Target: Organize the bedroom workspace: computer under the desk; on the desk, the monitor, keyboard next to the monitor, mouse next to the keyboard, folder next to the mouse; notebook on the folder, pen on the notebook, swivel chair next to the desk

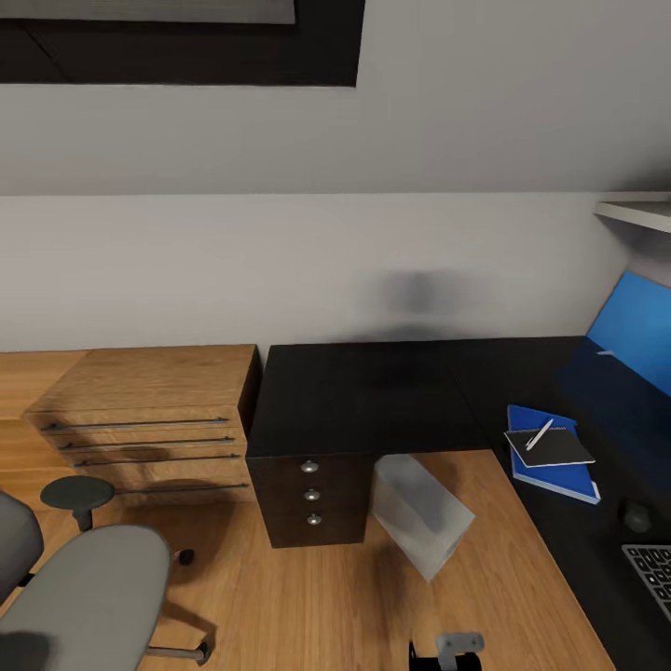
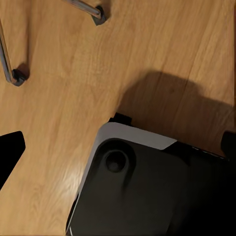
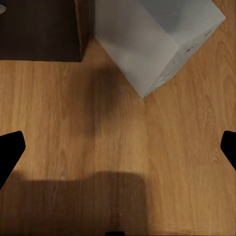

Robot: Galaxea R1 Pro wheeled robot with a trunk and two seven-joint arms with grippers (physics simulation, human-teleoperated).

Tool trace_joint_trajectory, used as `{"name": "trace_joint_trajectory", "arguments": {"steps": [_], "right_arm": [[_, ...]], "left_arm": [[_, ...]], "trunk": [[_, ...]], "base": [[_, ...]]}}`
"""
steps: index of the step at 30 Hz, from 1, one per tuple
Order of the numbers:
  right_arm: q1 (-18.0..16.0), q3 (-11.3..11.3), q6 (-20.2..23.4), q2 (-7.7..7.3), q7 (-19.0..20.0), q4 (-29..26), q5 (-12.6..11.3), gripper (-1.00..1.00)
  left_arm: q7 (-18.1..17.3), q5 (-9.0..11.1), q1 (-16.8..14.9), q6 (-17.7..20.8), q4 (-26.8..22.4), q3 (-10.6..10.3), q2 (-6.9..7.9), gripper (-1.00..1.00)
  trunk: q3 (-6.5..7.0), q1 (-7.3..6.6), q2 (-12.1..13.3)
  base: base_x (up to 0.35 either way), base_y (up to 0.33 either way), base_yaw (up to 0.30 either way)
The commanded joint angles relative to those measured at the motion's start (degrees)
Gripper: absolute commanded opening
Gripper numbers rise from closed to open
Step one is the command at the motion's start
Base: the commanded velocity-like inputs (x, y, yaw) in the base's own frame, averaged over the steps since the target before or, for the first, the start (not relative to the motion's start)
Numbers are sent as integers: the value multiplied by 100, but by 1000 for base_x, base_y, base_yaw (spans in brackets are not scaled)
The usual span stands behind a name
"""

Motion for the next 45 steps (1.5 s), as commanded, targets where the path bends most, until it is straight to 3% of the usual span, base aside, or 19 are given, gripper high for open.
{"name": "trace_joint_trajectory", "arguments": {"steps": [1,7,13,23,32,33,45], "right_arm": [[-5,49,-22,4,-12,21,-31,100],[-5,48,-201,1,50,85,-34,100],[-5,-4,-208,64,-3,279,-73,100],[-5,30,-217,31,8,429,-84,100],[1,62,-276,72,32,447,-89,100],[2,62,-501,73,31,452,-91,100],[10,57,-656,68,52,469,-87,100]], "left_arm": [[32,57,-6,-37,0,-50,5,100],[23,51,-11,-83,18,-52,1,100],[6,37,-19,-164,-119,-39,-168,100],[16,63,-19,-427,61,-61,-184,100],[33,52,-19,-717,199,-70,-149,100],[33,51,-19,-1458,333,-70,-148,100],[42,68,-19,-1477,361,-51,-141,100]], "trunk": [[-11,3,-11],[-11,3,-11],[-11,3,-11],[-11,3,-11],[-11,3,-11],[-11,3,-11],[-20,3,-11]], "base": [[0,0,0],[0,0,0],[0,0,0],[-8,0,0],[-235,-147,35],[-150,-307,246],[-104,-225,140]]}}
